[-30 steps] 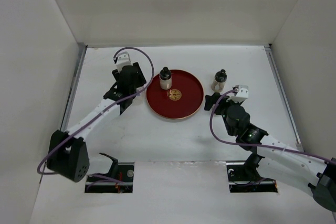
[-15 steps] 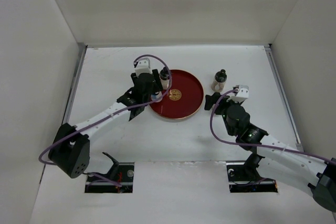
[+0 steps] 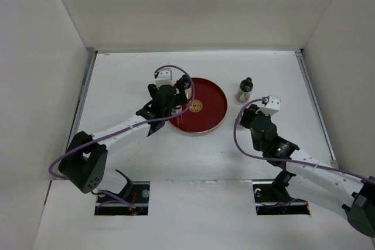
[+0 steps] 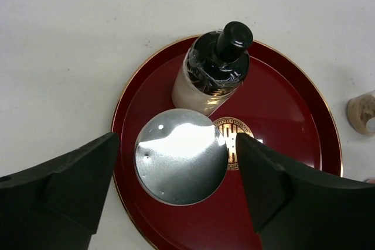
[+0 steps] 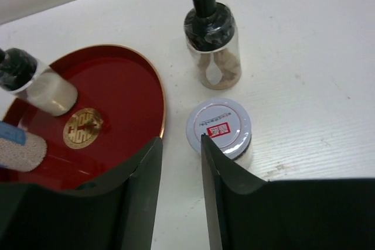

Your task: Organize the condiment bottles

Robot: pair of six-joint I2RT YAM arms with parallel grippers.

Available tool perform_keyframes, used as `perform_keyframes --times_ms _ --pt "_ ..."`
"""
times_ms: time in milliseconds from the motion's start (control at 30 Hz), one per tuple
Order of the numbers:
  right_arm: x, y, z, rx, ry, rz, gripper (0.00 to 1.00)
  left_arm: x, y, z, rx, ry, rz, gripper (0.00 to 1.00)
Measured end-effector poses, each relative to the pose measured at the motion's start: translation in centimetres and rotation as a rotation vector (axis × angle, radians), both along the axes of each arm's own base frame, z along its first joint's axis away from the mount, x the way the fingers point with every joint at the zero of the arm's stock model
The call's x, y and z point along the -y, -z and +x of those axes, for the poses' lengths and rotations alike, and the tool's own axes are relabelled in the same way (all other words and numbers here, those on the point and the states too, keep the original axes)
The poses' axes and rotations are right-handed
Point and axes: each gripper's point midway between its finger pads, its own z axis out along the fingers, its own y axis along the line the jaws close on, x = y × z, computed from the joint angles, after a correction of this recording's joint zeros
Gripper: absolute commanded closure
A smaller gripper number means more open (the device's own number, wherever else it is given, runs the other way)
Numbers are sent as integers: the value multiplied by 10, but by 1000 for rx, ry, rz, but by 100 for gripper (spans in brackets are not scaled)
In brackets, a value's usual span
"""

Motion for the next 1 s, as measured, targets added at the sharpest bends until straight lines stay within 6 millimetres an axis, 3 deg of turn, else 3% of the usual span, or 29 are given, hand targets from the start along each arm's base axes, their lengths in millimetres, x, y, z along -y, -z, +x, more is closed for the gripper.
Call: perform_keyframes --times_ms 33,133,167,233,567,833,1000 --pt "2 2 1 -7 11 -10 55 0 -1 0 6 -1 -3 15" --pt "8 8 6 -35 51 -39 16 -1 -2 -3 15 -4 -7 10" --pt "11 12 8 -49 66 -52 7 -2 -4 -4 19 -4 -9 9" --pt "17 21 11 -80 94 -85 0 -4 -9 -8 33 -3 -20 8" --pt "43 56 26 -199 171 -129 1 -27 -63 -51 197 6 -179 9" --pt "26 65 54 -230 119 -77 7 -61 -36 -96 228 -4 -257 11" --pt "17 67 62 -228 94 -64 7 -77 -23 -105 240 -33 -287 11"
